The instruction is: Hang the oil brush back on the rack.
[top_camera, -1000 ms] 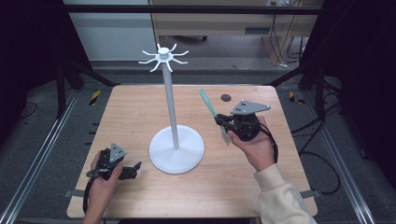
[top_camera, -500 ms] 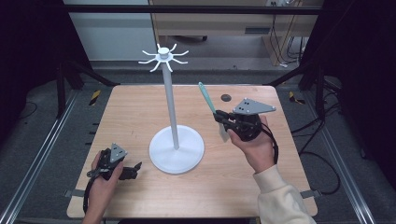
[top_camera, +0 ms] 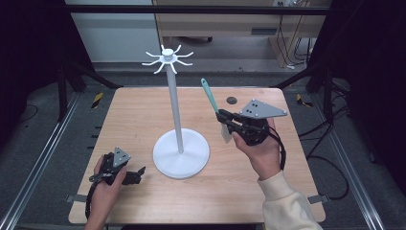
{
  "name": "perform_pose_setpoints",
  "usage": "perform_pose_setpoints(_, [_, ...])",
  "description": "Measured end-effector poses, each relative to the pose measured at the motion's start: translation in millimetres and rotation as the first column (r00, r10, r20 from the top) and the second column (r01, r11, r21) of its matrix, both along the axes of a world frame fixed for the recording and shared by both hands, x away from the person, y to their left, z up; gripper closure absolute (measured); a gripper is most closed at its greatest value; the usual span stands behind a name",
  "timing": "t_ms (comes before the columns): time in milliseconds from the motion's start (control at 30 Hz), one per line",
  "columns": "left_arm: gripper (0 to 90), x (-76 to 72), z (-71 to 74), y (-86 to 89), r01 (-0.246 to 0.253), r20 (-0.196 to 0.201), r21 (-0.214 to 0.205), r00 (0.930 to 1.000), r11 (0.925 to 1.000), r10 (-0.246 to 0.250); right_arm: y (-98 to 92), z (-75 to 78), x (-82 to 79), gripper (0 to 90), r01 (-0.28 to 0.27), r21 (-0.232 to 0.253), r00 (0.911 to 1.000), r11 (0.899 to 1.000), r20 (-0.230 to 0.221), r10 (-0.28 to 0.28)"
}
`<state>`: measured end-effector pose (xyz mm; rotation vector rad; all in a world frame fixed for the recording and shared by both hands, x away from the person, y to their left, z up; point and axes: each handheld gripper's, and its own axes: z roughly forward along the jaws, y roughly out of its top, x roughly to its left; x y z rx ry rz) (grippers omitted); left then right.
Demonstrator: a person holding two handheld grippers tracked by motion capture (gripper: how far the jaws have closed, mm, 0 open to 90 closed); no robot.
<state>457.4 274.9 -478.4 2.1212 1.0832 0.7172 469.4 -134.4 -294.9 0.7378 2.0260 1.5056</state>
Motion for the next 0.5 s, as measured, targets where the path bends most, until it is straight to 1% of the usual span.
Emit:
perform_pose_setpoints(167, [2.7, -0.1, 0.1, 0.5, -0.001, 0.001, 0.000, 1.0000, 1.0000, 0.001, 2.8, 4.8, -3.6, 82.4, -0.008, 0.007, 0.9998, 1.000, 0.016, 0.008])
perform_pose_setpoints(500, [2.7, 0.0, 0.0, 0.0, 0.000, 0.000, 0.001, 1.0000, 1.0000, 0.000, 7.7, 15.2, -10.7, 82.3, -0.030, 0.036, 0.9988, 0.999, 0.041, 0.028])
